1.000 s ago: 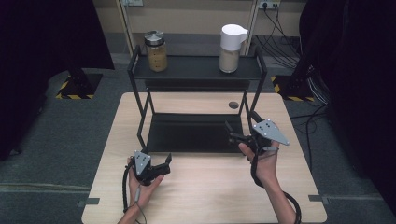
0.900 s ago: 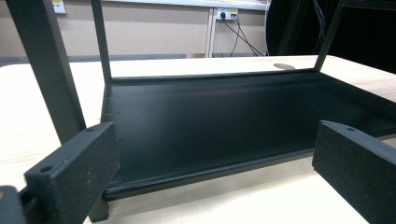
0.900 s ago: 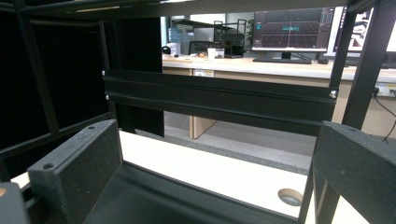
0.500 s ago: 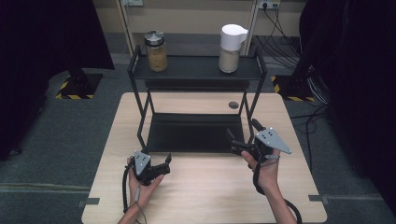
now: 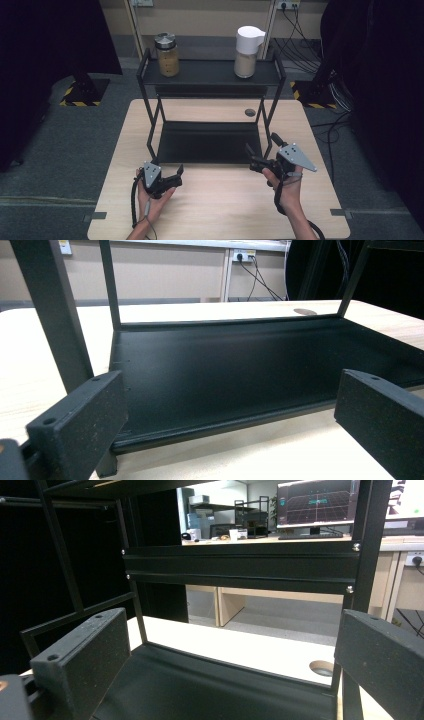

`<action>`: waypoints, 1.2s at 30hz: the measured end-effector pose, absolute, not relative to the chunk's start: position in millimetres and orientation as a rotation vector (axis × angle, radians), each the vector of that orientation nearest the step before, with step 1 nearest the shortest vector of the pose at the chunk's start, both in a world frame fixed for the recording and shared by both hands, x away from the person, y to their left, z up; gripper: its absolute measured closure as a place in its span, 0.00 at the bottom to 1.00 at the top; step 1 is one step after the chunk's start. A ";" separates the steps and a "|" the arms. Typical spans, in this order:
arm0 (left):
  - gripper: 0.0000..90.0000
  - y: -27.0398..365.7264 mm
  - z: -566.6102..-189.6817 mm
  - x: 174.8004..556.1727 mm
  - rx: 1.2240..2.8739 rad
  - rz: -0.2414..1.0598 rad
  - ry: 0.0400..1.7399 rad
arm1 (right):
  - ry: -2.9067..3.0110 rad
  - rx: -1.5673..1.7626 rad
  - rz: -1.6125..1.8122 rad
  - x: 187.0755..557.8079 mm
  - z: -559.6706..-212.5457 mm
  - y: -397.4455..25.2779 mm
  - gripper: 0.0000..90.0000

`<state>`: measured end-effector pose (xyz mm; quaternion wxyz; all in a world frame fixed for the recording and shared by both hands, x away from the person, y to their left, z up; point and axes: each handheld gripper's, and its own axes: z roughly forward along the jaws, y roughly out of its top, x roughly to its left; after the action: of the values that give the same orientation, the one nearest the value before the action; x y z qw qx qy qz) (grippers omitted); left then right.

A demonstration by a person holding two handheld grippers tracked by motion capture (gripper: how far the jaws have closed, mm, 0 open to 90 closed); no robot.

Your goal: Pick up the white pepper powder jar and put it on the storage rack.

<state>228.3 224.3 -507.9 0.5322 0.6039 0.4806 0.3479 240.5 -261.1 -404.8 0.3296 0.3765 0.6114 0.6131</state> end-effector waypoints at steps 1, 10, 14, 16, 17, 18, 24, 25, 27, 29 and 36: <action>0.00 224.3 -507.9 228.4 1.441 0.830 1.146 | 1.600 0.983 1.603 239.9 -404.7 -261.4 0.02; 0.00 224.8 -508.2 228.1 1.439 0.829 1.144 | 1.604 0.987 1.611 234.4 -407.9 -263.0 0.02; 0.00 224.7 -508.1 228.1 1.440 0.829 1.145 | 1.606 0.991 1.610 231.8 -410.4 -263.9 0.02; 0.00 224.6 -508.1 228.1 1.439 0.829 1.146 | 1.608 0.991 1.609 230.7 -411.5 -264.6 0.02; 0.00 224.6 -508.1 228.1 1.439 0.829 1.146 | 1.609 0.991 1.605 230.1 -411.8 -264.9 0.02; 0.00 224.7 -508.1 228.0 1.439 0.829 1.145 | 1.610 0.992 1.603 229.7 -412.2 -265.3 0.02; 0.00 224.4 -508.1 228.1 1.439 0.830 1.146 | 1.610 0.995 1.597 226.2 -413.3 -268.7 0.02; 0.00 224.5 -508.1 228.0 1.439 0.830 1.146 | 1.610 0.996 1.596 225.6 -413.6 -269.0 0.02; 0.00 224.6 -508.3 227.8 1.438 0.831 1.144 | 1.610 0.999 1.594 224.2 -414.6 -269.2 0.02; 0.00 224.5 -508.5 227.8 1.438 0.832 1.143 | 1.609 1.004 1.596 223.0 -416.0 -269.7 0.02; 0.00 224.5 -508.4 227.8 1.438 0.832 1.145 | 1.615 1.009 1.600 219.2 -421.5 -269.8 0.02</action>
<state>227.8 224.5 -508.4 0.5330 0.6030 0.4801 0.3490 219.2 -269.8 -421.5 0.3213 0.3843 0.6149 0.6091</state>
